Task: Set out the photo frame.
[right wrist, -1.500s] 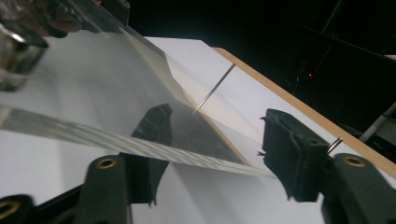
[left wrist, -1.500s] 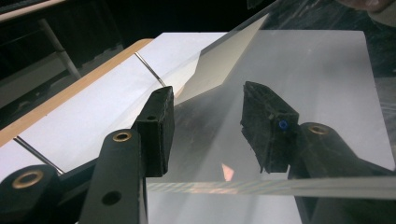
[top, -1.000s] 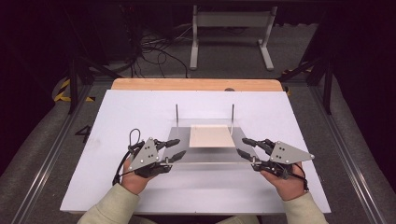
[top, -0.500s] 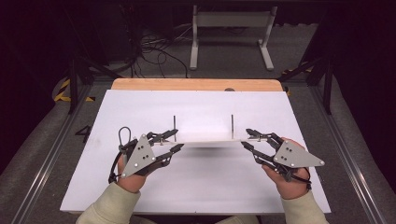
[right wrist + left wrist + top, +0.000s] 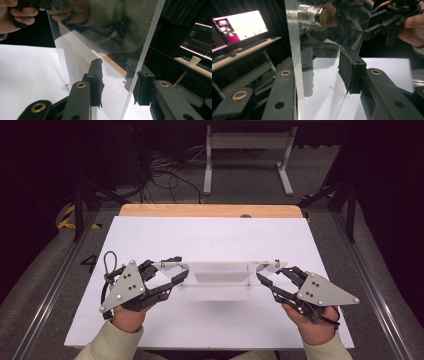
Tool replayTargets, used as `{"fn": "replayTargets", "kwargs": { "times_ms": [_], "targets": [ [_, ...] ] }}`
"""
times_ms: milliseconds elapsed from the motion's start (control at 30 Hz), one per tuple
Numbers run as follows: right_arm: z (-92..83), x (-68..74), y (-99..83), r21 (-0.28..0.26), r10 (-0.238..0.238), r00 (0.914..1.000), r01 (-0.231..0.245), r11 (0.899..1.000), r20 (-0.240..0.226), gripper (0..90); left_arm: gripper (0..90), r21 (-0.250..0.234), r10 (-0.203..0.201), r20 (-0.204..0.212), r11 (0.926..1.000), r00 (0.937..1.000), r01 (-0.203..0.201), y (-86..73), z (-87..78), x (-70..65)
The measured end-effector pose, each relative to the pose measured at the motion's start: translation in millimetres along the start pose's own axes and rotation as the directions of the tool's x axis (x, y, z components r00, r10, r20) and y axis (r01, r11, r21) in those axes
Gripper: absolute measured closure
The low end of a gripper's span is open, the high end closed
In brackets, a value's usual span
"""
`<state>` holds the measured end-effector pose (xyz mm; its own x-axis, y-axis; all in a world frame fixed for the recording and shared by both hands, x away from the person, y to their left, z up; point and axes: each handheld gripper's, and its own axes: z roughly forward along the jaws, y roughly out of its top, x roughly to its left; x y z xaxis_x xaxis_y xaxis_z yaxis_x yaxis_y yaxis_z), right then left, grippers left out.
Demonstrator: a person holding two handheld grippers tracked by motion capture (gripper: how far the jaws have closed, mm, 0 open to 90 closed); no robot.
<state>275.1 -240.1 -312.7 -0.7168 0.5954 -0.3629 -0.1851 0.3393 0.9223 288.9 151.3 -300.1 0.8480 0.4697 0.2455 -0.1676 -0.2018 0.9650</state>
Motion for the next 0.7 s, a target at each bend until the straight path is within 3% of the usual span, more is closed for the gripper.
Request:
{"fn": "replayTargets", "kwargs": {
  "times_ms": [367, 533, 700],
  "targets": [
    [-16.7, 9.0, 24.5, 0.031, 0.091, 0.9953, -0.091, 0.995, -0.031, 65.5, 62.6, 0.011, -0.083, 0.063, 0.9965, 0.9945, 0.083, 13.0, -7.9, 1.6],
    [-13.0, 2.8, 18.2, 0.041, 0.150, 0.9875, -0.148, 0.988, -0.048, 64.8, 63.0, 0.028, -0.108, 0.071, 0.9940, 0.9917, 0.106, 10.2, -2.4, 5.2],
    [-9.1, -4.5, 11.0, 0.007, 0.163, 0.9845, -0.163, 0.987, -0.064, 63.5, 62.4, 0.012, -0.102, 0.048, 0.9947, 0.9936, 0.102, 8.7, 0.5, 5.2]
  ]
}}
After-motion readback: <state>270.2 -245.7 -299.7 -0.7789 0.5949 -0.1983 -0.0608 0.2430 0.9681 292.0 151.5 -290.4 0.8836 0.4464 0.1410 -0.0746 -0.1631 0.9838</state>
